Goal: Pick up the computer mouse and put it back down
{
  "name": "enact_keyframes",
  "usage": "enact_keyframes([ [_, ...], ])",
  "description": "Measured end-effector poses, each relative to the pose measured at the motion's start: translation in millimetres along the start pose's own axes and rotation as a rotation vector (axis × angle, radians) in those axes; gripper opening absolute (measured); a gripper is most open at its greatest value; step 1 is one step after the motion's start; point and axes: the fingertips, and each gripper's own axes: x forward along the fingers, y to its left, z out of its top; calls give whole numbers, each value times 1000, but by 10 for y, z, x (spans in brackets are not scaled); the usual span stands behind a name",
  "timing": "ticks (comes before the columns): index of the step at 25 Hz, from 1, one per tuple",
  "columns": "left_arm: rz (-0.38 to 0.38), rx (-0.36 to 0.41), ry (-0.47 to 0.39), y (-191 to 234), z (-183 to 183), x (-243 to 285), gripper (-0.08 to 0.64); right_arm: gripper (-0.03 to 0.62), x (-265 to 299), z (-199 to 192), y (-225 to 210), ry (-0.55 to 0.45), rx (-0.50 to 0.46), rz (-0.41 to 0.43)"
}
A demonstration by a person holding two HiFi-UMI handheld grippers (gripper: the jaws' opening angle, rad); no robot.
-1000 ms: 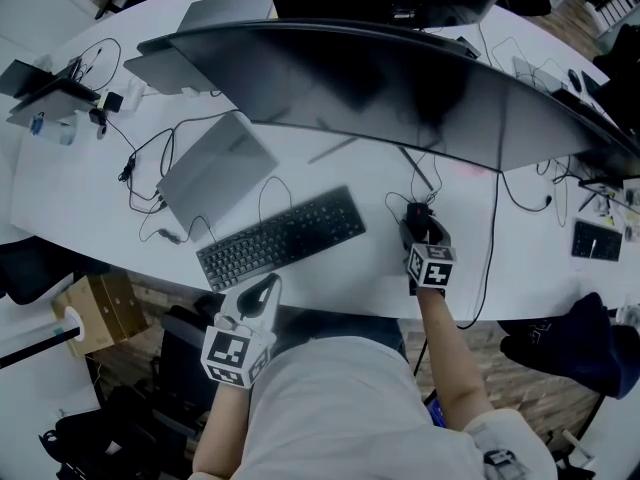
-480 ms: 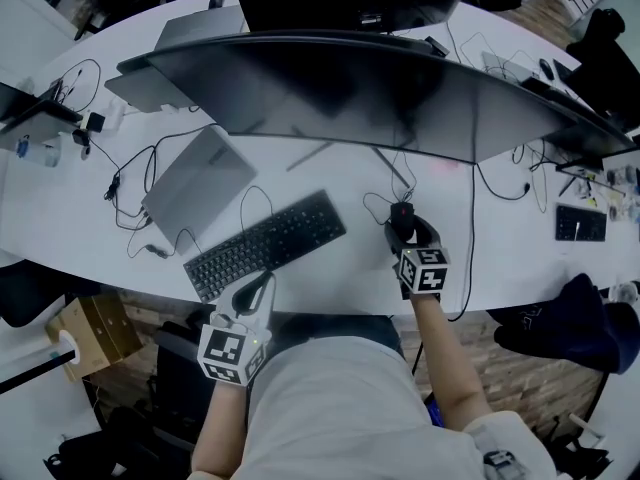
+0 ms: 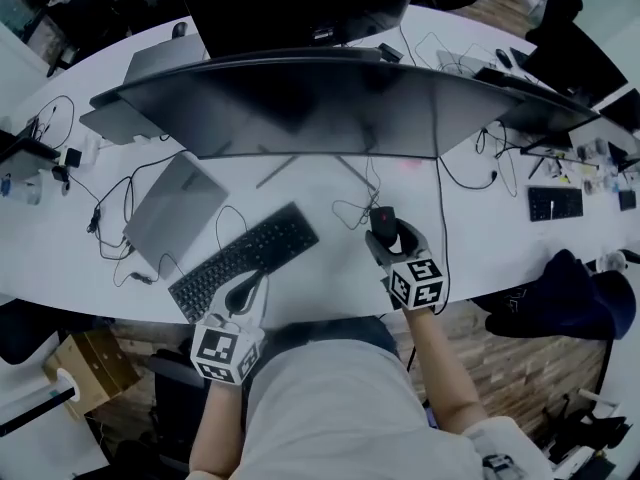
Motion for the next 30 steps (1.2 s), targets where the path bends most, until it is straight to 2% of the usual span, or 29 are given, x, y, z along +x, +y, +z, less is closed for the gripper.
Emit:
enact_keyframes([
  [16,-168,84,-98,-542,534,414,17,282,-1168,722,64,-220,-37,13],
  [30,-277,116,-152,-909,755,676,17,282,-1842,877,32,-323,-90,-33],
])
